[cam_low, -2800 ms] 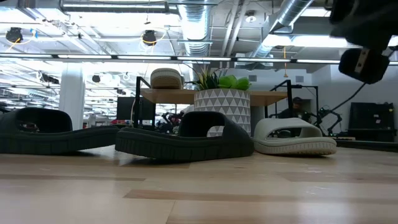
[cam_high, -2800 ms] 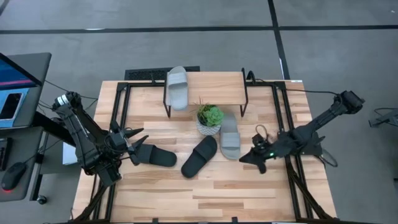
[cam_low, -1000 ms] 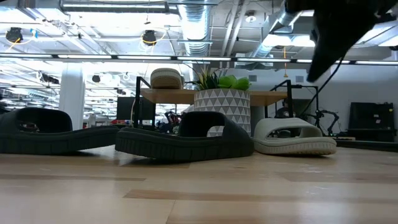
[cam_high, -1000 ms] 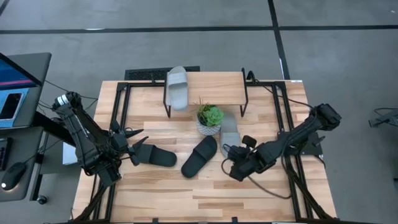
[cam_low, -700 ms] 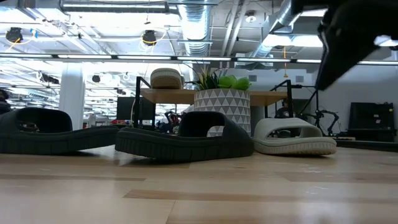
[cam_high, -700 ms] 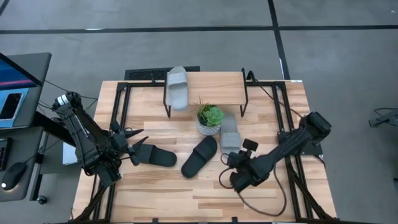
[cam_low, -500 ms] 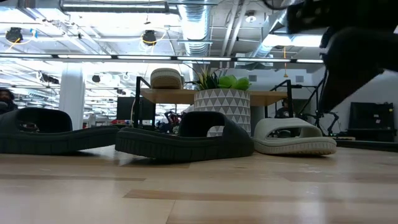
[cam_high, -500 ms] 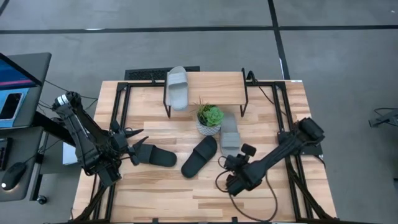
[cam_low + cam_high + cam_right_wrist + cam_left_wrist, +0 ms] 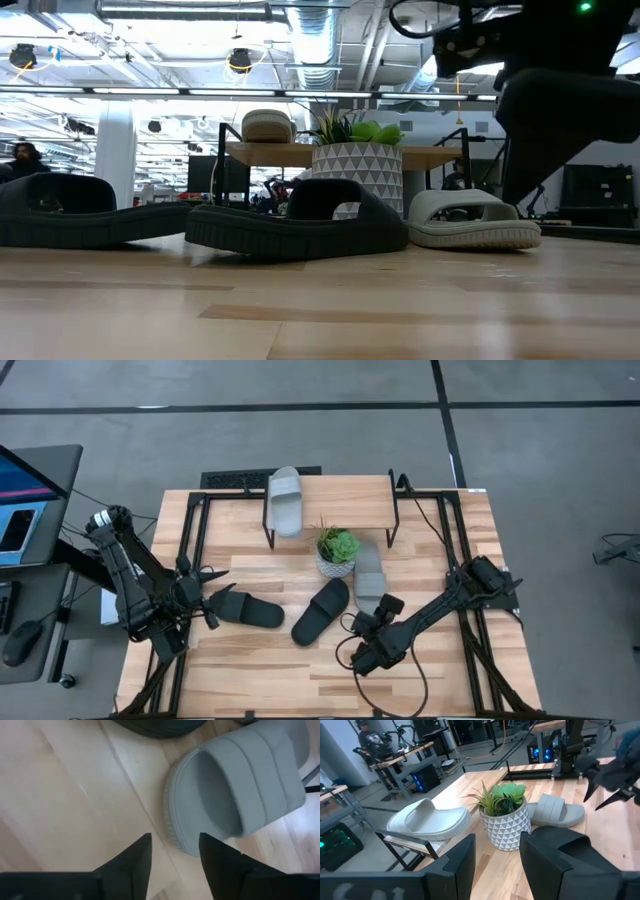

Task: Pick and place slides into the shelf
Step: Put the gray slide on the shelf

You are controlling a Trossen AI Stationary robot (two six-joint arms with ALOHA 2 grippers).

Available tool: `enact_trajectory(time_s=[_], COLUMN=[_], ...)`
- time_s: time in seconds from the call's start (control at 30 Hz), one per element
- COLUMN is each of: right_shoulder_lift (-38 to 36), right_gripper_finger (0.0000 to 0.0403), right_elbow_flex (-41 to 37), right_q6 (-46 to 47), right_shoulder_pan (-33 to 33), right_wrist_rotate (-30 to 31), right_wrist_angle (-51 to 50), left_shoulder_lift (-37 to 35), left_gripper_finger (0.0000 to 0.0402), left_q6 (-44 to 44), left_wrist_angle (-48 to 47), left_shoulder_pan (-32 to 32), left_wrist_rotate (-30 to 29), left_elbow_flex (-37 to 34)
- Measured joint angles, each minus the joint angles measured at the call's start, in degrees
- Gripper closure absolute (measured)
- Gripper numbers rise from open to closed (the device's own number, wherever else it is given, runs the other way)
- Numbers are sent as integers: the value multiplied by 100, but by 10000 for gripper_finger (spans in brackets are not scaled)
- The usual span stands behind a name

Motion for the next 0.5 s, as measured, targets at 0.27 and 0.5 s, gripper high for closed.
enact_trajectory(time_s=[0.27,0.5], right_shoulder_lift=[-59,-57], right_gripper_finger=[235,242], right_elbow_flex=[0,-2], right_q6=[-604,-2218], right_shoulder_pan=[34,452], right_wrist_rotate=[-60,217], right_wrist_angle=[-181,-561], left_shoulder_lift=[-177,-212], left_gripper_finger=[260,260], left_q6=[-225,-210], left_wrist_angle=[-1,2], left_shoulder_pan=[-134,-134], left_wrist_rotate=[64,248], left_elbow_flex=[-129,-129])
